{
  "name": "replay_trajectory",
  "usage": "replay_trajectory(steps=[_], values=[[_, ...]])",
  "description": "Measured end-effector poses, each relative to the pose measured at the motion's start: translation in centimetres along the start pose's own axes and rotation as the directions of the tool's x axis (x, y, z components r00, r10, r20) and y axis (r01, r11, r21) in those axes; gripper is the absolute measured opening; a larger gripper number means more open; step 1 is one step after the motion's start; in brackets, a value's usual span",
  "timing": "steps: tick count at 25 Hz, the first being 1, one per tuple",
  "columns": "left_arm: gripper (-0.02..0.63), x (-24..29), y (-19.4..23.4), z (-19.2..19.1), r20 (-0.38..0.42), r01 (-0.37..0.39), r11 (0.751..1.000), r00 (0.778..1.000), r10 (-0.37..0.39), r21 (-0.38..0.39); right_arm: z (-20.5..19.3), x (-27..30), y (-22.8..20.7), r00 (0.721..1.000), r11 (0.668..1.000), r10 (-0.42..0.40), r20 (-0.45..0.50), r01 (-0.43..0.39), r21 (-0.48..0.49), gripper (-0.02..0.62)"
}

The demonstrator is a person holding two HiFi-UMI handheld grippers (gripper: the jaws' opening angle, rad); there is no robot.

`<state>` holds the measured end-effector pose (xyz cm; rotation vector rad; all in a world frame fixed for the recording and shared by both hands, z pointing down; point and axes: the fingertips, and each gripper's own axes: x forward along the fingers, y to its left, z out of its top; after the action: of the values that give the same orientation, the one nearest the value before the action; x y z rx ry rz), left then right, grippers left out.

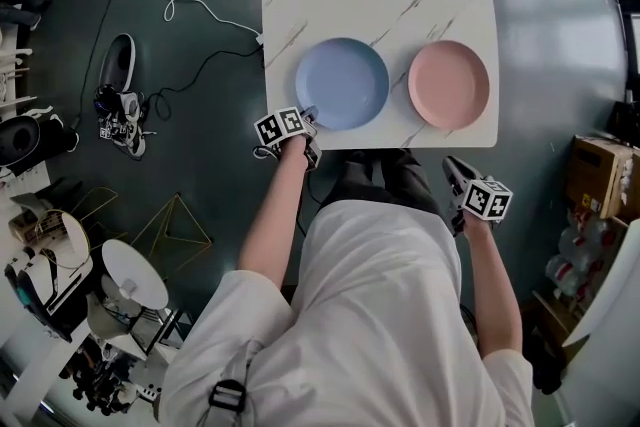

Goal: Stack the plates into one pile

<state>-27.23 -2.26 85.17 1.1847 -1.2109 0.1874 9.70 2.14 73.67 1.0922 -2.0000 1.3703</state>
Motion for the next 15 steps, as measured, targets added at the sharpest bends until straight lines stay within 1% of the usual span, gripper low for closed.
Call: replay_trajectory(steps=[3,6,8,12,15], values=[[0.043,0.0,0.1,0.3,0.013,0.048,0.994,0.999,-0.047,-0.097,-0.2,-0.1,-0.3,1.0,1.0,-0.019,-0.005,0.019,-0.003,0.049],[0.035,-0.2,0.2,0.6,0.028,0.073,0.986,0.997,-0.07,-0.151,-0.3,-0.1,-0.8,0.999,0.999,-0.036,-0.006,0.036,-0.004,0.049],[0.035,-0.3,0.0,0.6,0.022,0.083,0.984,0.997,-0.08,-0.156,-0.3,-0.2,-0.8,0.999,0.999,-0.042,-0.002,0.042,-0.006,0.05],[0.037,-0.9,-0.2,0.7,0.021,0.087,0.987,0.996,-0.085,-0.139,-0.2,0.0,-0.6,0.999,0.999,-0.045,0.004,0.045,-0.021,0.049],[0.043,-1.2,-1.0,0.8,0.02,0.11,0.986,0.994,-0.108,-0.127,0.3,0.0,-0.4,0.999,0.999,-0.046,0.014,0.047,-0.027,0.049]])
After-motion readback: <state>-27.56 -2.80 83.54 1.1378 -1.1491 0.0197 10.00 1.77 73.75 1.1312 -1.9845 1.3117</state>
